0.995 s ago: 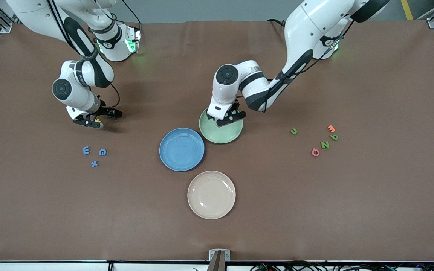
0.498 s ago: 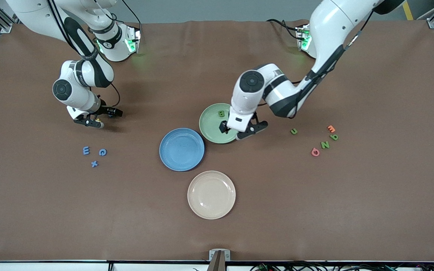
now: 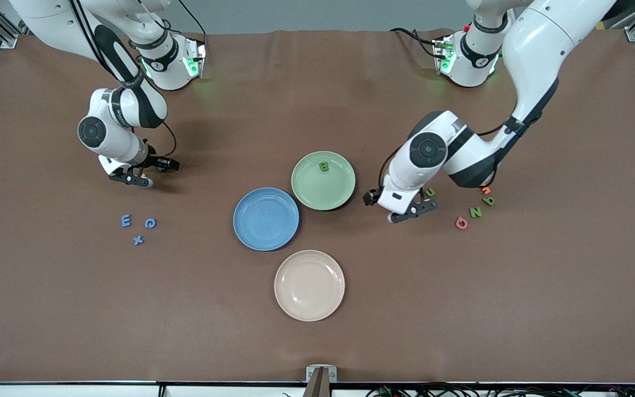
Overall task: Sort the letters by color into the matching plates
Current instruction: 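Move the left gripper back to the green n and grasp it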
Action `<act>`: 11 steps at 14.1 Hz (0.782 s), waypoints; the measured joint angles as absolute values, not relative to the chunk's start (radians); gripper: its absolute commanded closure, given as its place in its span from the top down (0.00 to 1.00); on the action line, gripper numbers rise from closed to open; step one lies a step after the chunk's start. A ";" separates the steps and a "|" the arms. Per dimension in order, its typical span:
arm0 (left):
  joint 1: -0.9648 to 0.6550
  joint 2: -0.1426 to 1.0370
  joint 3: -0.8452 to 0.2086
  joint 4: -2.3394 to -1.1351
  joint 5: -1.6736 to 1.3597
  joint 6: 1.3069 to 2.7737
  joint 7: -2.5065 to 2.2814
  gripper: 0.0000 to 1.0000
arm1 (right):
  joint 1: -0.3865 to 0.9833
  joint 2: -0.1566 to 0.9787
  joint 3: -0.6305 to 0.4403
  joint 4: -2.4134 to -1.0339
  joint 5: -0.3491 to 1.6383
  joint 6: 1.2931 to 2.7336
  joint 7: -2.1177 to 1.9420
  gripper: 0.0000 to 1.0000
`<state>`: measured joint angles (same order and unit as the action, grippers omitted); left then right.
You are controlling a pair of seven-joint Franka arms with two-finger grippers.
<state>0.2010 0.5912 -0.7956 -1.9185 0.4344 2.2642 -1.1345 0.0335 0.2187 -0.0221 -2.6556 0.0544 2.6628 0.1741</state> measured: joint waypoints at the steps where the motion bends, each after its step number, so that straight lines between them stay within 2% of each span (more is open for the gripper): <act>1: 0.230 0.591 -0.798 -1.937 0.468 2.264 -1.121 0.99 | 0.034 0.219 -0.022 -2.656 0.054 2.663 0.174 0.25; 4: 0.339 0.591 -0.839 -2.013 0.561 2.276 -1.091 0.99 | 0.034 0.219 -0.022 -2.655 0.054 2.662 0.174 0.22; 8: 0.430 0.591 -0.854 -2.126 0.651 2.376 -1.059 0.99 | 0.043 0.222 -0.021 -2.643 0.054 2.664 0.174 0.22; 11: 0.461 0.591 -0.854 -2.183 0.723 2.417 -1.057 0.99 | 0.059 0.223 -0.021 -2.583 0.055 2.563 0.175 0.22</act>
